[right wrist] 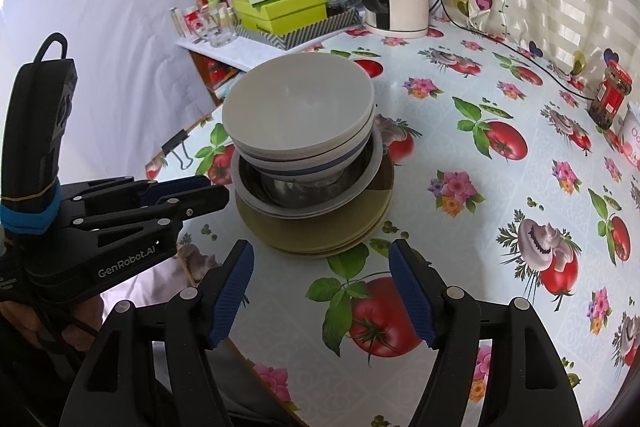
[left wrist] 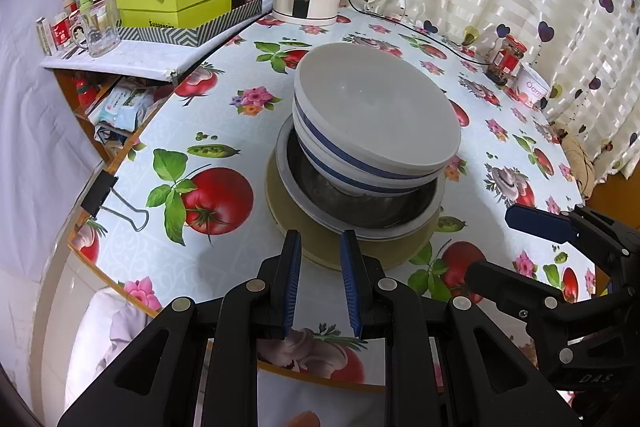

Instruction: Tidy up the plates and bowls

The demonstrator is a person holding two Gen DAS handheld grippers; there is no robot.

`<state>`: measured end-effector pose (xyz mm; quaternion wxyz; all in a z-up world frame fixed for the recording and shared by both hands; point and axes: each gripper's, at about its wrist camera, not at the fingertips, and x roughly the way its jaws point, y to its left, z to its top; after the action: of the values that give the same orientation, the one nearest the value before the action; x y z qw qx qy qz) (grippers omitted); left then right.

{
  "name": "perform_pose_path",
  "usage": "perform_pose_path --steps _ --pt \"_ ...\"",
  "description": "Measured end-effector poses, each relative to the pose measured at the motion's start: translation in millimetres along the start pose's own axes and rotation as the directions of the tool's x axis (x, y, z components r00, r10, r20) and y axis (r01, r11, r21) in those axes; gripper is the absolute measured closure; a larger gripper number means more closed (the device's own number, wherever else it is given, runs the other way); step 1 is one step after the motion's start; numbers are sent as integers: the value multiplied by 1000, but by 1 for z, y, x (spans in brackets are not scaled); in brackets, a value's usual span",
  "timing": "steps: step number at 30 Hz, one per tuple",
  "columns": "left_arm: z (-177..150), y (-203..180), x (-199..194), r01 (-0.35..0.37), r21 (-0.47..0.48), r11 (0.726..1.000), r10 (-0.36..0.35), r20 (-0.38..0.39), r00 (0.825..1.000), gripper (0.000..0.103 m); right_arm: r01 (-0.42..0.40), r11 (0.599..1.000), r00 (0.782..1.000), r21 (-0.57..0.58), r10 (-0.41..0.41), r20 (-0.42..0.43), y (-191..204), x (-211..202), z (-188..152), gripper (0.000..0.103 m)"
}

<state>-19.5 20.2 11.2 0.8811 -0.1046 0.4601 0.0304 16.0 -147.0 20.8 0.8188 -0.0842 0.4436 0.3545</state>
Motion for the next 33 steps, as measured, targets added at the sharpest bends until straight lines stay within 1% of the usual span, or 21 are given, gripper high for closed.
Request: perform_pose_path --steps 11,33 --pt "-1 2 2 3 1 1000 -3 -4 1000 82 14 1000 1000 -6 -14 -6 -1 3 -3 30" --pt "-2 0 2 1 5 1000 -1 -5 1000 82 6 1000 1000 -7 -7 -10 3 3 -3 30"
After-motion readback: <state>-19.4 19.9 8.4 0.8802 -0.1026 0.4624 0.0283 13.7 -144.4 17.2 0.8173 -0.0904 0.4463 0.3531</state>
